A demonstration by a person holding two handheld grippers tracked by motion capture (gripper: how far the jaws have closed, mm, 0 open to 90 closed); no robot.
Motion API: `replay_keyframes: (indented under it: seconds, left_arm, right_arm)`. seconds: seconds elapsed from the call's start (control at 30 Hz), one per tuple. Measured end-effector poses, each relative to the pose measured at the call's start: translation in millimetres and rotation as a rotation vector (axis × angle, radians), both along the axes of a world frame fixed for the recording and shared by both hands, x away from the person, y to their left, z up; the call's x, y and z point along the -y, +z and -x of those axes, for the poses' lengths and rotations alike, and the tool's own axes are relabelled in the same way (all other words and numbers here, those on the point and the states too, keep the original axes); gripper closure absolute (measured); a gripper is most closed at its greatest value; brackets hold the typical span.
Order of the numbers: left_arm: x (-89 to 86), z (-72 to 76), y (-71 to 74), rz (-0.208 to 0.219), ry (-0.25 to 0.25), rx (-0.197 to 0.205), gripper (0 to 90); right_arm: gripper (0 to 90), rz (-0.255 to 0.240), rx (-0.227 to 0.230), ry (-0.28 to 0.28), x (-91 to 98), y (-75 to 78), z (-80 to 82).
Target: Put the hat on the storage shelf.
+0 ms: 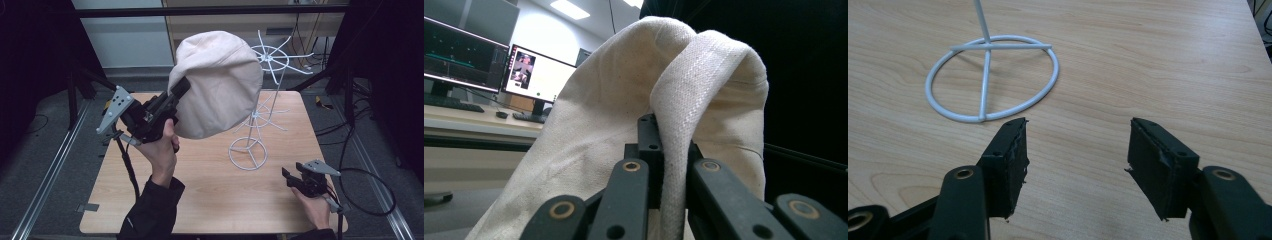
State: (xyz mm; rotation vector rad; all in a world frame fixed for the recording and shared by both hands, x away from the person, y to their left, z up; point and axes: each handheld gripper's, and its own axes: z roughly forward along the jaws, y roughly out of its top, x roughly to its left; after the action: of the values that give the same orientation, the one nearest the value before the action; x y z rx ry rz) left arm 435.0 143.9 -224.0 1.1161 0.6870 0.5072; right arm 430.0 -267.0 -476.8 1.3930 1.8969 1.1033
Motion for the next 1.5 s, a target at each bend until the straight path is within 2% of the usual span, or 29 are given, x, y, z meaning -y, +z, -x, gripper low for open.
replay_keyframes:
  seconds: [0.13, 0.27, 0.5, 0.63, 0.8, 0.97, 1.13, 1.5]
  left_arm:
    - [6.6, -4.5, -2.4, -0.012, 0.001, -0.009, 88.2]
    - [9.5, -9.5, -6.1, -0.005, -0.006, -0.024, 88.2]
    - [10.2, -13.4, -15.0, -0.030, -0.009, -0.046, 88.1]
    - [12.6, -15.6, -21.0, -0.066, 0.001, -0.060, 87.9]
    - [12.9, -19.0, -28.2, -0.070, -0.011, -0.078, 87.6]
    - [12.5, -18.9, -35.1, -0.106, -0.005, -0.083, 86.6]
    - [10.9, -19.6, -42.6, -0.161, 0.007, -0.092, 86.5]
    - [9.5, -24.6, -57.2, -0.230, 0.004, -0.144, 85.7]
  right_arm:
    - [41.1, 0.000, 0.000, 0.001, -0.1, -0.1, -0.1]
    - [41.1, -0.002, 0.000, 0.000, 0.0, 0.0, -0.1]
    - [41.1, 0.000, -0.001, 0.001, -0.2, -0.1, -0.1]
    - [41.1, 0.002, 0.000, 0.002, -0.3, -0.2, -0.2]
    - [41.1, 0.006, 0.002, 0.001, 0.1, -0.4, -0.5]
    - [41.1, 0.005, 0.003, 0.000, 0.2, -0.3, -0.2]
    - [40.9, 0.011, 0.005, 0.003, 0.3, -0.9, -0.8]
    - [40.6, 0.005, -0.007, 0.001, -0.3, -1.1, -0.6]
